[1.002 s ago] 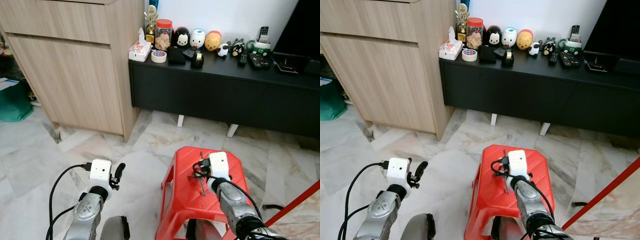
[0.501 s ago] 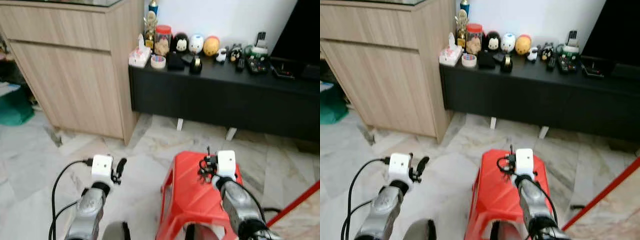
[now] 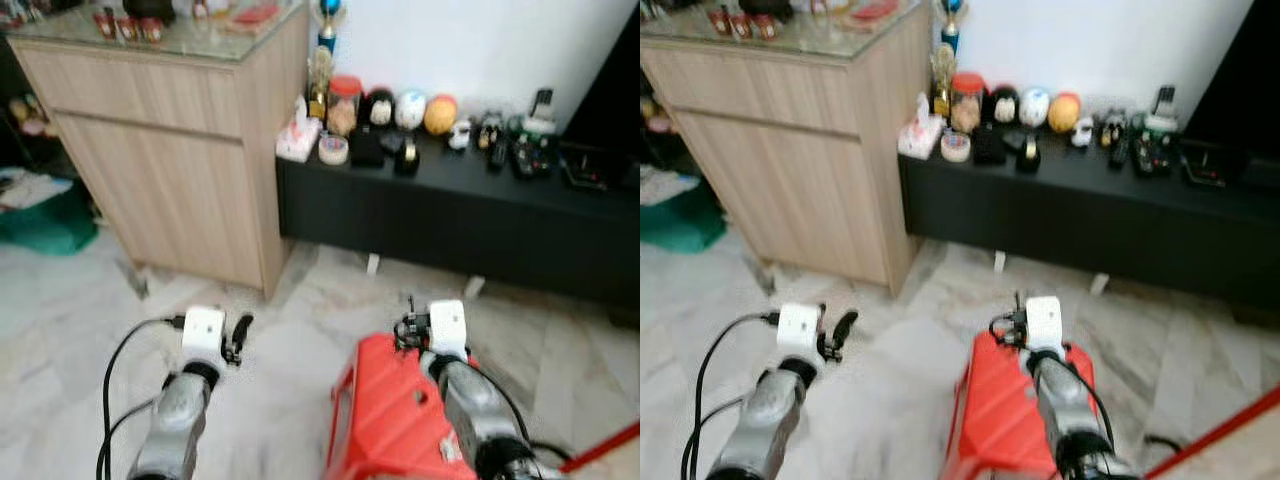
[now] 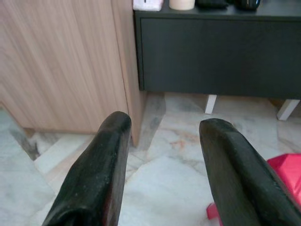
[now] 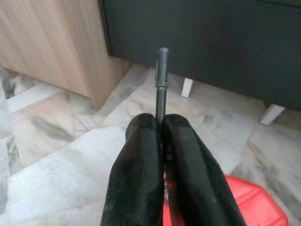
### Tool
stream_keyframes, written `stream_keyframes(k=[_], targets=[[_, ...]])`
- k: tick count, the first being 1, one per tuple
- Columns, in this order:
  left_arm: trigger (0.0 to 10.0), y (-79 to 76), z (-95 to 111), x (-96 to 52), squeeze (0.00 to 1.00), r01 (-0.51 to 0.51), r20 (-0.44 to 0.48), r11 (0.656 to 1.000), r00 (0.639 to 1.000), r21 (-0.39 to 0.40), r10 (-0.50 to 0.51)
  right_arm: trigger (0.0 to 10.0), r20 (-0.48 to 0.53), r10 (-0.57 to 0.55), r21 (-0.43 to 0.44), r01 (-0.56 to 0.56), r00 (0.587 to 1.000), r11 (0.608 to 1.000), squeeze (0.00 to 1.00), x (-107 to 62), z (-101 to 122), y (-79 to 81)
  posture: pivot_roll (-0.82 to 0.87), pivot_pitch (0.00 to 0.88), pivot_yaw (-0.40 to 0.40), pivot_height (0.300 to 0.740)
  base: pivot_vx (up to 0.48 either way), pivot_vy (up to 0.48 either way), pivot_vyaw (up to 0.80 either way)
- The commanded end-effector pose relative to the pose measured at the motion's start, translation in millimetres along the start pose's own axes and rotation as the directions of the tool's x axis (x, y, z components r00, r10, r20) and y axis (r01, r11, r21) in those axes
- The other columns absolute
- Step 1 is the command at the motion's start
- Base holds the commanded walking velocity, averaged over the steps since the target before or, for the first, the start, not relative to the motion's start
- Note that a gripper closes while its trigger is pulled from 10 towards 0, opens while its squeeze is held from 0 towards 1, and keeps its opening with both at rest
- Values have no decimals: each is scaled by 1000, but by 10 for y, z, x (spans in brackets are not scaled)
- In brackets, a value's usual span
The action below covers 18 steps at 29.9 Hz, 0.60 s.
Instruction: Hang keys on a hook
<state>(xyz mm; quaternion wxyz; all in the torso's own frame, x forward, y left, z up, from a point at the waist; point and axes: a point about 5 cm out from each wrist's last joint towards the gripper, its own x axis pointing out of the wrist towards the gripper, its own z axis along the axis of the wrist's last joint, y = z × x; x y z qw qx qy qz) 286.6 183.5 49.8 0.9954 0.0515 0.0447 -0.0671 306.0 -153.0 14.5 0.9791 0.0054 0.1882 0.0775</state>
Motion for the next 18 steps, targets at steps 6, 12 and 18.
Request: stream_keyframes(k=[6,12,18], targets=[[10000,-19,-30,-32,0,35,-10,999,999,5,-35,10000,-72,48,-5,-48,996,999,0,-7,-66,18,68,0,-92,740,0,0,0],[10000,18,254,25,0,166,74,986,983,33,-168,10000,-131,268,-196,-290,954,937,0,4,53,73,59,0,-92,740,0,0,0],[10000,-151,402,-16,0,487,3,845,866,221,-500,10000,-171,398,-316,-433,901,844,0,29,329,-12,56,0,-93,740,0,0,0]])
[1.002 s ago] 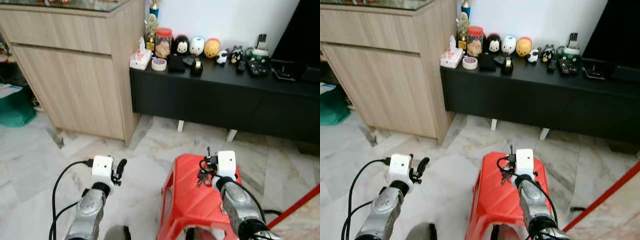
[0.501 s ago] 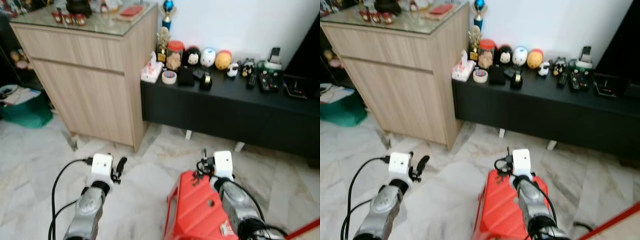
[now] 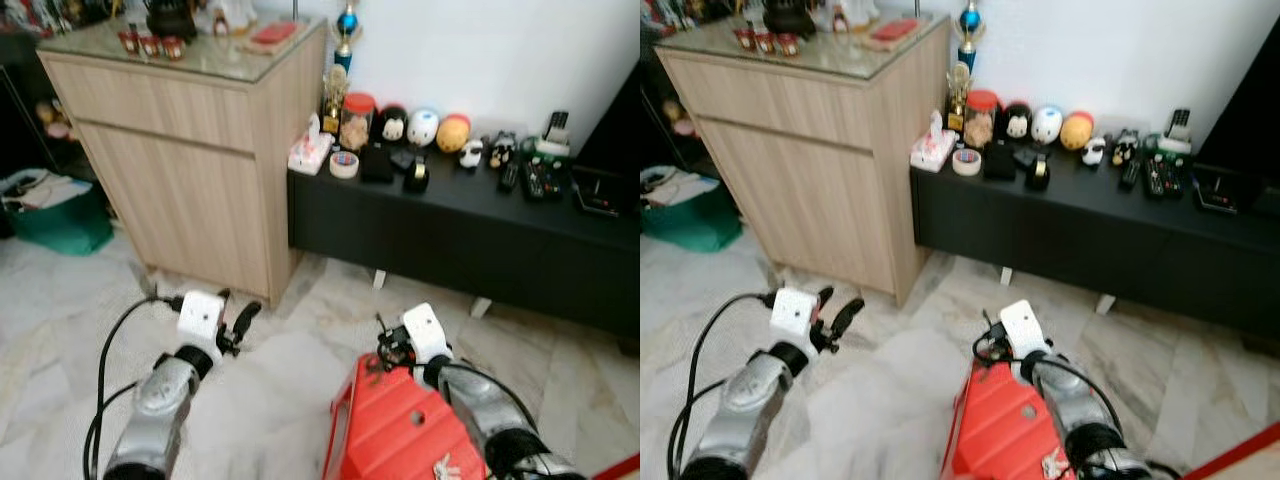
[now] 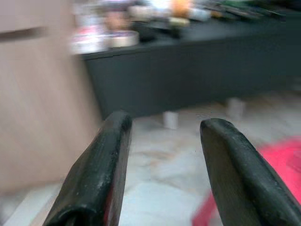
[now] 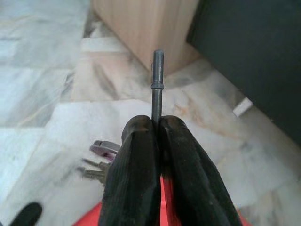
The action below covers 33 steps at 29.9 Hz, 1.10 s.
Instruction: Hang keys on a hook
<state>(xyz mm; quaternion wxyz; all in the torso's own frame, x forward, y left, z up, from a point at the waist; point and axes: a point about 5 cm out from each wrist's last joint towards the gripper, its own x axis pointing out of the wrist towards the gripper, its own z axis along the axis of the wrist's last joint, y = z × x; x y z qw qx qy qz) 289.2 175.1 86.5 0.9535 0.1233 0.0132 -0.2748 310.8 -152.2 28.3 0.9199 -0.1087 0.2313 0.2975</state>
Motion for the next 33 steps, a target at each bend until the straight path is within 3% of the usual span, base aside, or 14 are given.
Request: stream_keyframes(k=[1,3,4,10,11,17,18,22,26,29,33], targets=[[10000,-105,70,35,0,140,-14,988,990,63,-139,10000,12,65,-93,-63,998,994,0,-15,195,-85,57,0,-93,740,0,0,0],[10000,-114,105,50,0,183,-21,976,983,114,-182,10000,-1,123,-162,-121,992,979,0,-31,244,-91,58,0,-92,740,0,0,0],[10000,-119,146,71,0,253,-46,952,967,173,-249,10000,5,199,-209,-193,980,959,0,-45,373,-97,62,0,-94,740,0,0,0],[10000,-139,229,93,0,357,-79,891,934,280,-349,10000,-28,338,-319,-329,941,889,0,-65,542,-36,70,0,-98,740,0,0,0],[10000,-158,242,95,0,398,-100,866,917,303,-387,10000,-40,383,-337,-373,923,865,0,-69,570,2,71,0,-97,740,0,0,0],[10000,-178,281,112,0,480,-138,809,876,340,-462,10000,-65,454,-376,-444,888,813,0,-62,625,99,66,0,-99,740,0,0,0],[10000,-180,290,120,0,508,-155,788,860,348,-486,10000,-84,492,-403,-481,867,779,0,-69,634,151,65,0,-99,740,0,0,0],[10000,-187,300,128,0,548,-171,760,835,350,-523,10000,-113,519,-428,-513,847,744,0,-69,640,205,63,0,-100,740,0,0,0],[10000,-181,335,144,0,593,-194,716,802,367,-565,10000,-184,542,-473,-557,820,682,0,-57,623,275,63,0,-99,740,0,0,0],[10000,-190,344,159,0,623,-213,695,780,360,-588,10000,-198,549,-494,-566,812,659,0,-41,649,309,60,0,-103,740,0,0,0],[10000,-199,338,157,0,646,-225,684,761,339,-608,10000,-179,547,-498,-555,818,666,0,-15,701,335,60,0,-103,740,0,0,0]])
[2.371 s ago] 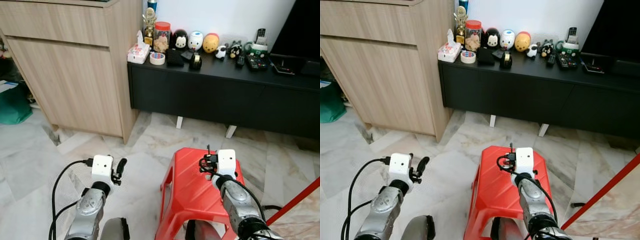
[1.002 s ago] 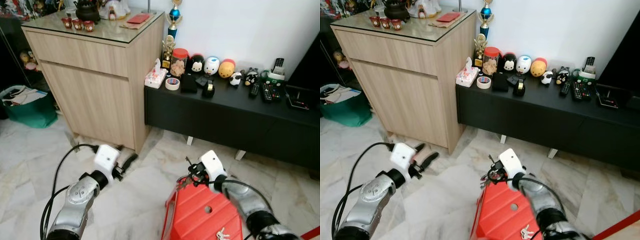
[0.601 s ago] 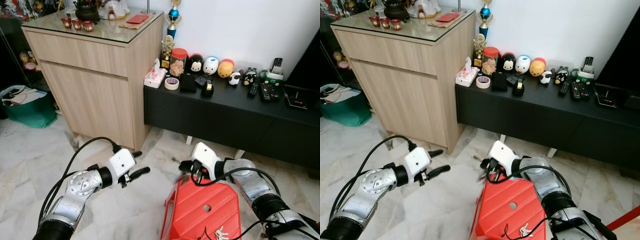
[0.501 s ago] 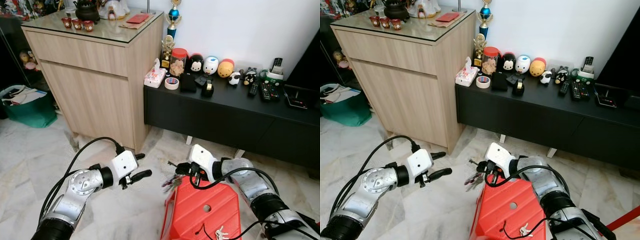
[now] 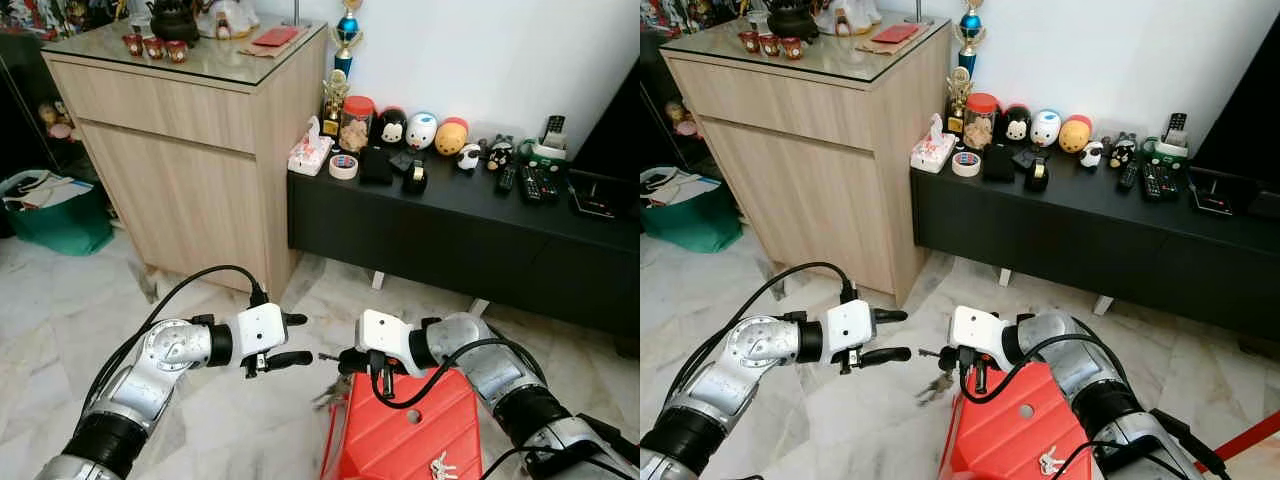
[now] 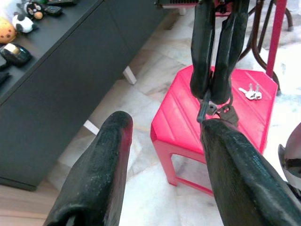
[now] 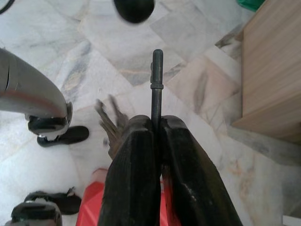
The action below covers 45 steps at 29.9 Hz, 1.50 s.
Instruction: Hang keys on a hook
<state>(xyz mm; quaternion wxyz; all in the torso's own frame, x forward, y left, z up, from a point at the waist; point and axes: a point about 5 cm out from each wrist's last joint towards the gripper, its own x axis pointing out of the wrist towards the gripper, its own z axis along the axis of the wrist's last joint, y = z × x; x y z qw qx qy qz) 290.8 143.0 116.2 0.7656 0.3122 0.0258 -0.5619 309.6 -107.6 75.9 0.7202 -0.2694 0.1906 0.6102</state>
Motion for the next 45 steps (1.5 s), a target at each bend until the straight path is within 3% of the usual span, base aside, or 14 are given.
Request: stream_keyframes(k=[1,7,27,28,30,31,33,34,35,45], targets=[[10000,-17,-24,15,0,49,-25,999,998,-16,-50,10000,13,-10,-56,10,1000,998,0,-20,128,-63,60,0,-103,740,0,0,0],[10000,-46,-41,32,0,106,-33,993,994,-54,-108,10000,65,-19,-70,23,998,997,0,8,241,-70,58,0,-106,740,0,0,0],[10000,-31,-24,72,0,108,-10,992,994,-72,-109,10000,84,6,-85,1,996,996,0,112,323,-17,61,0,-111,740,0,0,0],[8706,-30,-23,73,0,108,-8,992,994,-72,-109,10000,84,7,-84,0,996,996,0,112,323,-15,61,0,-111,740,0,0,0],[8706,-29,-23,73,0,108,-7,992,994,-72,-109,10000,84,6,-84,1,996,997,0,112,321,-13,61,0,-111,740,0,0,0],[4549,-28,-22,74,0,108,-6,992,994,-72,-108,10000,83,6,-83,0,997,997,0,112,318,-11,61,0,-111,740,0,0,0],[4549,-28,-22,74,0,108,-6,992,994,-72,-109,10000,82,6,-83,1,997,997,0,111,314,-9,61,0,-111,740,0,0,0],[1373,-27,-23,75,0,107,-4,992,994,-74,-108,10000,80,3,-81,3,997,997,0,107,307,-10,61,0,-111,740,0,0,0],[0,-27,-24,74,0,106,-3,991,994,-76,-107,10000,76,1,-81,5,997,997,0,105,299,-11,61,0,-111,740,0,0,0],[0,-25,-27,71,0,109,1,990,994,-84,-110,10000,63,-12,-80,17,998,997,0,97,272,-22,62,0,-111,740,0,0,0]])
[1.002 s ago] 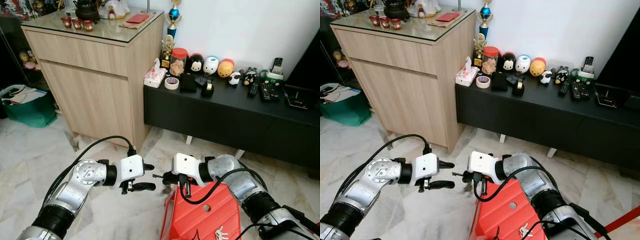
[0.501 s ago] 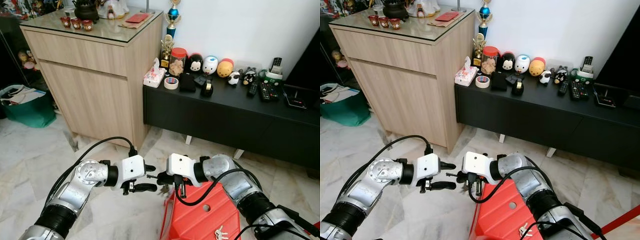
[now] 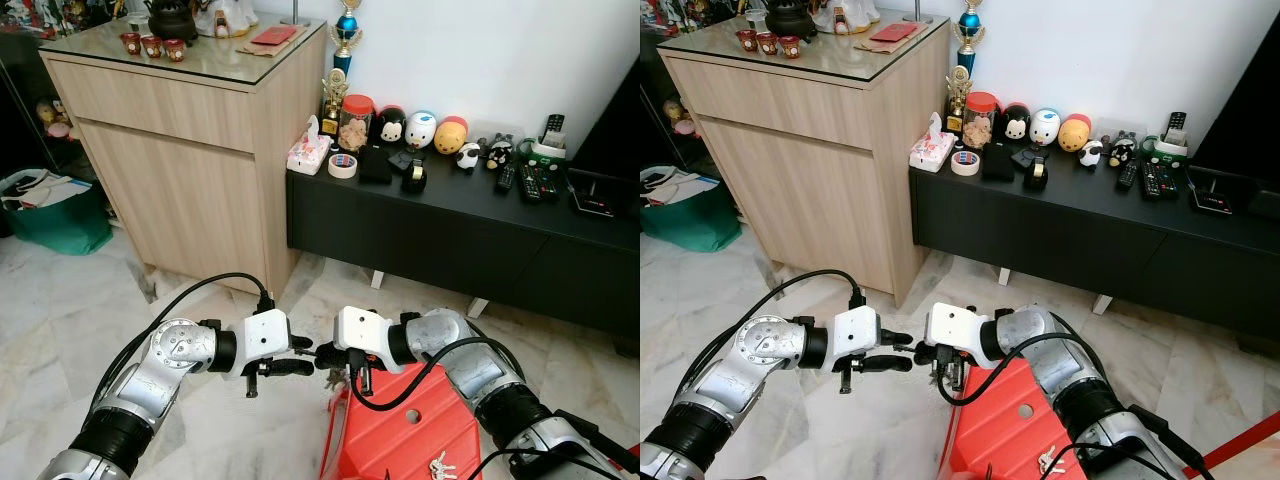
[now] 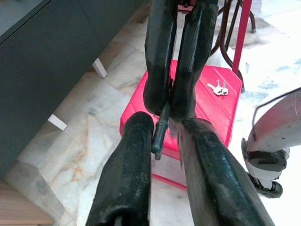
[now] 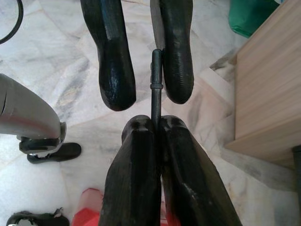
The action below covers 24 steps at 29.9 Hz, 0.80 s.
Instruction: Hang keys on a hook
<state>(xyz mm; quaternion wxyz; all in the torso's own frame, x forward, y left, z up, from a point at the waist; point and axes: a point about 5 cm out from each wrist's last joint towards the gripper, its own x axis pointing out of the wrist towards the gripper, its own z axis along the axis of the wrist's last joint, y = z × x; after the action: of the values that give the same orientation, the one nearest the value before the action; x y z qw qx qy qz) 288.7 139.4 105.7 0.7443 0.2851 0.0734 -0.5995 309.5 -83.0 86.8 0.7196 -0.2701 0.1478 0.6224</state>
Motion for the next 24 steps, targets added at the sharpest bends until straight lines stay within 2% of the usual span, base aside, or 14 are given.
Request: stream_keyframes(k=[1,24], targets=[[0,45,36,2,0,-2,17,1000,1000,-4,2,10000,-4,-8,-23,8,1000,1000,0,-25,33,-36,62,0,-111,740,0,0,0],[0,44,29,4,0,4,32,999,999,-33,-3,10000,-28,-34,-8,33,999,999,0,-27,-19,-50,63,0,-110,740,0,0,0]])
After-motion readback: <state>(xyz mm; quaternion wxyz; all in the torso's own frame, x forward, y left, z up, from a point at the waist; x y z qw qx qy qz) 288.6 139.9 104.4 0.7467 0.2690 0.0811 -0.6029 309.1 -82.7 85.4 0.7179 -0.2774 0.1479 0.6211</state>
